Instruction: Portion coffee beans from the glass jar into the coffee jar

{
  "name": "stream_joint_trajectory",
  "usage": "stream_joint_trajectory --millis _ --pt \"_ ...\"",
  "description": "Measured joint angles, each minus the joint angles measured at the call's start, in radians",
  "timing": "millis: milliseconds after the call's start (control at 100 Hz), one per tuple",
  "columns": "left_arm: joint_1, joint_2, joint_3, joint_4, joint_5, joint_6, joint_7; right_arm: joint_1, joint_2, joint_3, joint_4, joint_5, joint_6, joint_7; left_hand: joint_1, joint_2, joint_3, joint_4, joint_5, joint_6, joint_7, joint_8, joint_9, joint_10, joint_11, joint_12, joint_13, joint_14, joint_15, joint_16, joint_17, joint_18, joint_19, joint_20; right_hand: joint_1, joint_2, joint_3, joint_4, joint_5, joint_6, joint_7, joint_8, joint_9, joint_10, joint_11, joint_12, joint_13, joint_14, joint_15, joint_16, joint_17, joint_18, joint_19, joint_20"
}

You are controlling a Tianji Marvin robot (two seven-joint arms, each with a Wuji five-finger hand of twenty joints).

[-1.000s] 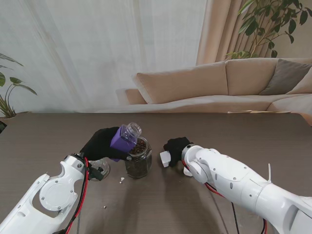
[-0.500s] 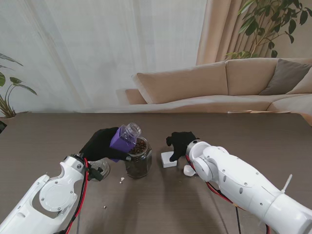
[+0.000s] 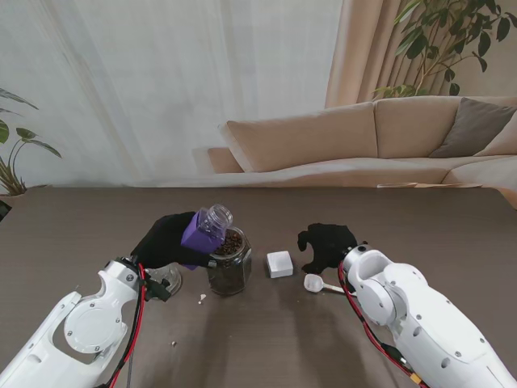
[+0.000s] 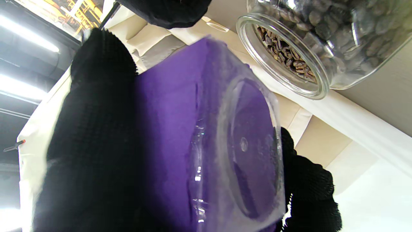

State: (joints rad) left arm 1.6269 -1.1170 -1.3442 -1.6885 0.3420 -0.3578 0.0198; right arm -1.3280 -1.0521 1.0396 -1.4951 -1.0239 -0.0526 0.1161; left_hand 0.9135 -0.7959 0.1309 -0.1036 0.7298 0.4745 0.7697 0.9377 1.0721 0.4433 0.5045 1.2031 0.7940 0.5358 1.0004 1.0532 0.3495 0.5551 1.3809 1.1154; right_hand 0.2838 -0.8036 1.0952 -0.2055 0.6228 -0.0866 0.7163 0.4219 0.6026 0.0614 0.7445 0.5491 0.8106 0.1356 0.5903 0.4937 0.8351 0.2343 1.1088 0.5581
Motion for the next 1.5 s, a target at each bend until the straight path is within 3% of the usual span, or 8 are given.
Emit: stream_joint_trajectory --millis 230,320,530,750,1500 --pt "0.000 0.000 0.002 0.002 -0.002 -0.004 0.002 -0.093 0.009 0.097 -0.050 -0.004 -0.044 0.014 0.000 0.000 0.000 0.000 0.000 0.000 0.000 0.000 0.000 0.000 0.000 0.000 0.000 0.000 0.000 0.000 0.000 0.000 0.000 0.000 0.067 -0.068 0.063 0.000 0.035 -0.020 0.002 0.021 0.013 0.000 -0.001 0.012 0.020 -0.001 0.000 0.000 0.000 0.000 0.000 0.000" --pt "0.002 0.000 0.000 0.002 -0.001 -0.005 0.002 -0.110 0.013 0.121 -0.052 -0.009 -0.053 0.025 0.000 0.000 0.000 0.000 0.000 0.000 0.000 0.000 0.000 0.000 0.000 0.000 0.000 0.000 0.000 0.000 0.000 0.000 0.000 0.000 0.103 -0.131 0.087 0.000 0.046 -0.021 0.002 0.022 0.013 0.000 -0.001 0.012 0.020 -0.001 0.000 0.000 0.000 0.000 0.000 0.000" --pt "0.006 0.000 0.000 0.001 0.000 -0.003 0.002 -0.110 0.023 0.125 -0.019 -0.040 -0.058 0.024 0.000 0.000 0.000 0.000 0.000 0.000 0.000 0.000 0.000 0.000 0.000 0.000 0.000 0.000 0.000 0.000 0.000 0.000 0.000 0.000 0.095 -0.131 0.087 0.000 0.064 -0.031 0.002 0.050 0.026 0.000 -0.002 0.024 0.020 -0.001 0.000 0.000 0.000 0.000 0.000 0.000" --pt "0.005 0.000 0.002 0.002 -0.002 -0.003 0.002 -0.097 0.028 0.102 0.025 -0.039 -0.036 0.017 0.000 0.000 0.000 0.000 0.000 0.000 0.000 0.000 0.000 0.000 0.000 0.000 0.000 0.000 0.000 0.000 0.000 0.000 0.000 0.000 0.072 -0.131 0.087 0.000 0.093 -0.031 0.016 0.079 0.026 0.000 0.000 0.035 0.020 -0.001 0.001 0.011 0.000 0.000 0.000 0.000" --pt "0.004 0.000 0.001 0.004 -0.003 -0.003 0.000 -0.004 0.029 -0.017 0.166 0.011 0.034 -0.012 0.000 0.000 0.000 0.000 0.000 0.000 0.000 0.000 0.000 0.000 0.000 0.000 0.000 0.000 0.000 0.000 0.000 0.000 0.000 0.000 0.049 -0.140 0.087 0.000 0.076 0.012 -0.024 0.069 0.037 0.000 0.011 0.038 0.032 -0.001 0.019 0.016 0.000 0.000 0.000 0.000"
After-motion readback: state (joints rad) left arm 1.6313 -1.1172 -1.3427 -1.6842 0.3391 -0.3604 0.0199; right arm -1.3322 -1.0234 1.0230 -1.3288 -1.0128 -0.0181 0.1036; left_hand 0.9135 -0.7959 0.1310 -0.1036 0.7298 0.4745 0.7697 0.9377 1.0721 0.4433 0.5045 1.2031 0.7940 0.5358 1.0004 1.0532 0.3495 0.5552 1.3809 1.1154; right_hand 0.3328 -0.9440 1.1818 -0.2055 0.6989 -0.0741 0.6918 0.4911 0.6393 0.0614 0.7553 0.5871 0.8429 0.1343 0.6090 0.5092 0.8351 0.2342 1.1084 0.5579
